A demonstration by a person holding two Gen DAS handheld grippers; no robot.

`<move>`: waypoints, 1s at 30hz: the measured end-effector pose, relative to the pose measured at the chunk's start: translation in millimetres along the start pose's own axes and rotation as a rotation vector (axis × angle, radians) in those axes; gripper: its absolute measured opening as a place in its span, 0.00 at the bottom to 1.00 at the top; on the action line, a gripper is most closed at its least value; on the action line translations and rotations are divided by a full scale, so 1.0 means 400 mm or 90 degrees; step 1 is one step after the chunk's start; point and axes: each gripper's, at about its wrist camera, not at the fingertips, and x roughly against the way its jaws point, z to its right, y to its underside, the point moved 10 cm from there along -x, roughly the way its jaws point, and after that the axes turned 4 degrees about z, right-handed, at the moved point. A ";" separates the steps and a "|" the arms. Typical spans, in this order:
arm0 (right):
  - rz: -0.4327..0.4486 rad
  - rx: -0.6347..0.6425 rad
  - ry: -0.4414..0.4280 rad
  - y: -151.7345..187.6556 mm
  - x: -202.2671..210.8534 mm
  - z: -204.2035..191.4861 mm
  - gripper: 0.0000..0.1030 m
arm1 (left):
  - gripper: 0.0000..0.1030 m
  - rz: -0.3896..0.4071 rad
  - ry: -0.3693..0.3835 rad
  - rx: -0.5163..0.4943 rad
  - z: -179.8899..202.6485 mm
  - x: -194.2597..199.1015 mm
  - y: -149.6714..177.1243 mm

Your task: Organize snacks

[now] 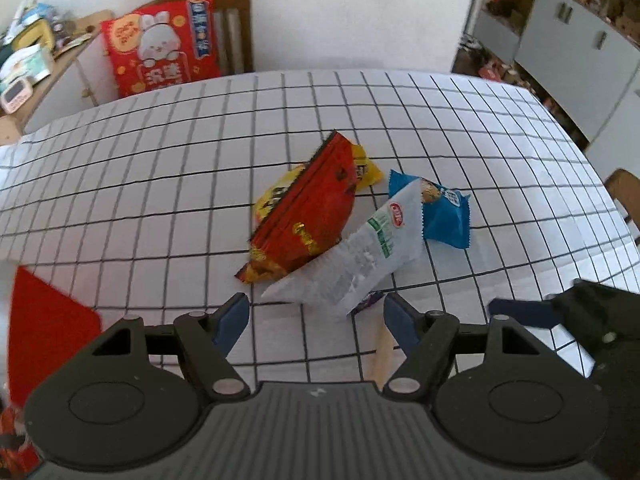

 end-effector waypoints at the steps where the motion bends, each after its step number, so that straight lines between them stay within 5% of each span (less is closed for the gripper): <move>1: -0.004 0.000 -0.002 0.002 -0.011 -0.008 0.85 | 0.72 -0.005 0.003 -0.014 0.005 -0.010 -0.001; 18: -0.032 0.046 0.028 0.020 -0.108 -0.073 0.64 | 0.69 -0.026 -0.003 -0.045 0.009 -0.076 -0.001; 26: -0.028 0.094 0.079 0.043 -0.097 -0.080 0.40 | 0.47 -0.021 -0.010 -0.024 -0.005 -0.049 0.002; 30: -0.025 0.122 0.085 0.066 -0.078 -0.089 0.17 | 0.31 -0.013 -0.018 -0.029 0.004 -0.033 0.011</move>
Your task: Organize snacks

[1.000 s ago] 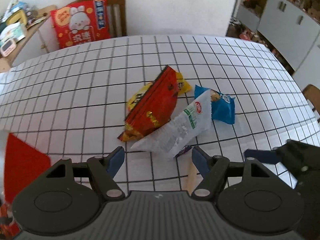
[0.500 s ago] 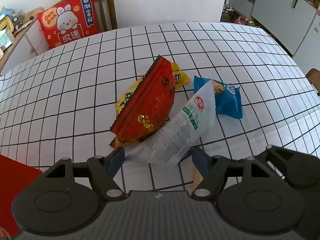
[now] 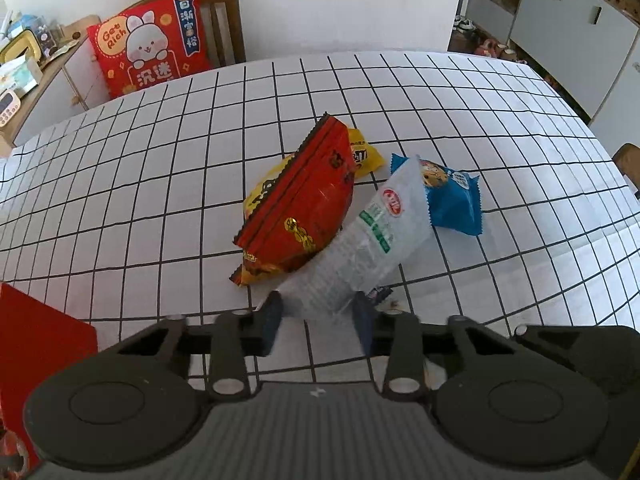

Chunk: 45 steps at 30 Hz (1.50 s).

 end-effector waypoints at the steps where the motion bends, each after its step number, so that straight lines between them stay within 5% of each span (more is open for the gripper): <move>1: 0.001 0.000 0.001 0.008 0.007 0.001 0.13 | 0.24 0.006 -0.004 -0.001 0.001 0.006 0.001; 5: 0.002 -0.021 0.002 0.029 0.025 0.023 0.09 | 0.07 0.015 -0.014 -0.002 -0.001 0.023 0.006; 18: 0.026 -0.150 -0.052 0.069 0.142 0.114 0.09 | 0.07 0.025 0.019 0.001 0.006 0.079 0.018; 21: 0.034 -0.167 -0.065 0.075 0.160 0.119 0.09 | 0.16 0.024 0.033 0.005 0.010 0.078 0.010; 23: 0.039 -0.176 -0.074 0.076 0.167 0.120 0.09 | 0.40 0.024 0.040 0.005 0.011 0.074 0.008; 26: 0.046 -0.188 -0.086 0.075 0.179 0.121 0.09 | 0.59 0.032 0.032 -0.004 0.011 0.068 0.002; 45: 0.023 -0.224 -0.101 0.094 0.150 0.126 0.09 | 0.61 0.010 -0.025 -0.145 0.037 -0.053 0.002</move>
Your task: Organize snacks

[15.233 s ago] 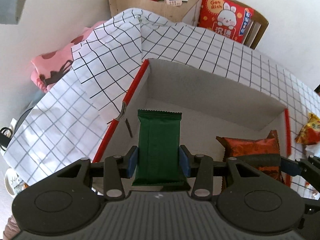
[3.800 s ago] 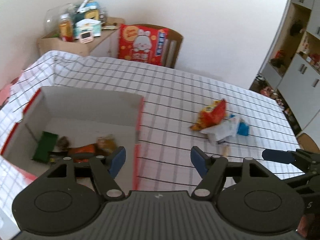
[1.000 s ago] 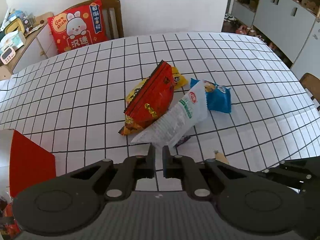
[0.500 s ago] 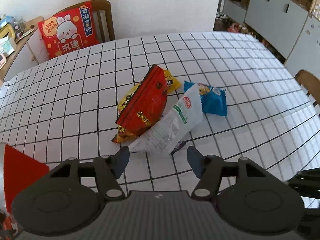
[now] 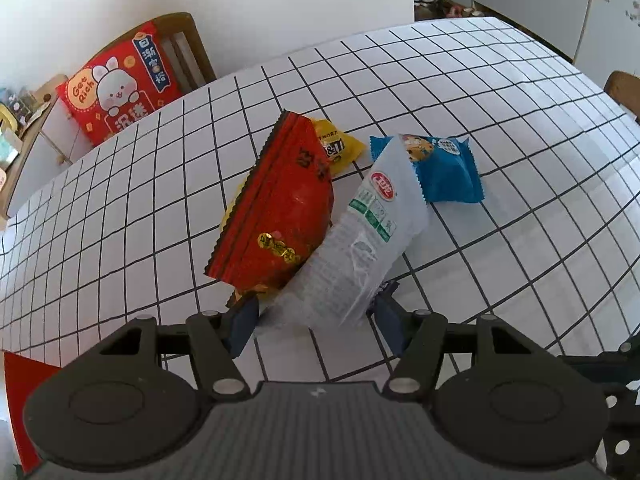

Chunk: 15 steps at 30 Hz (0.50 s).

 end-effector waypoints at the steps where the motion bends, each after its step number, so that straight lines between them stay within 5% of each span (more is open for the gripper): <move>1: -0.001 0.000 0.001 0.001 -0.001 0.000 0.09 | 0.60 0.002 -0.001 0.001 -0.002 0.000 0.000; 8: -0.001 -0.004 0.003 0.001 -0.002 0.002 0.09 | 0.32 0.002 0.003 0.023 -0.008 0.014 0.014; 15: 0.001 -0.010 0.001 0.005 0.012 -0.005 0.09 | 0.16 0.002 0.004 0.066 -0.004 0.054 0.030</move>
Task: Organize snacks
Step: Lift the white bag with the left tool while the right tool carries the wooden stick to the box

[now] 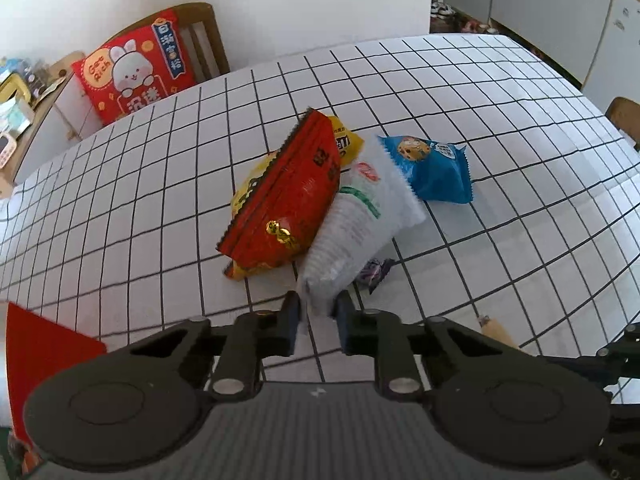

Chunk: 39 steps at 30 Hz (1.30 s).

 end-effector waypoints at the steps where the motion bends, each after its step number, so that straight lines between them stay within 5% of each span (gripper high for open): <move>1: 0.001 -0.001 -0.001 0.000 0.005 -0.002 0.09 | 0.15 0.001 0.001 0.006 0.000 0.007 0.003; 25: 0.019 0.016 -0.048 0.062 0.124 -0.080 0.09 | 0.07 -0.003 -0.014 0.193 -0.081 0.268 0.221; 39: 0.027 0.052 -0.103 0.048 0.177 -0.196 0.09 | 0.01 0.039 -0.032 0.233 -0.139 0.441 0.284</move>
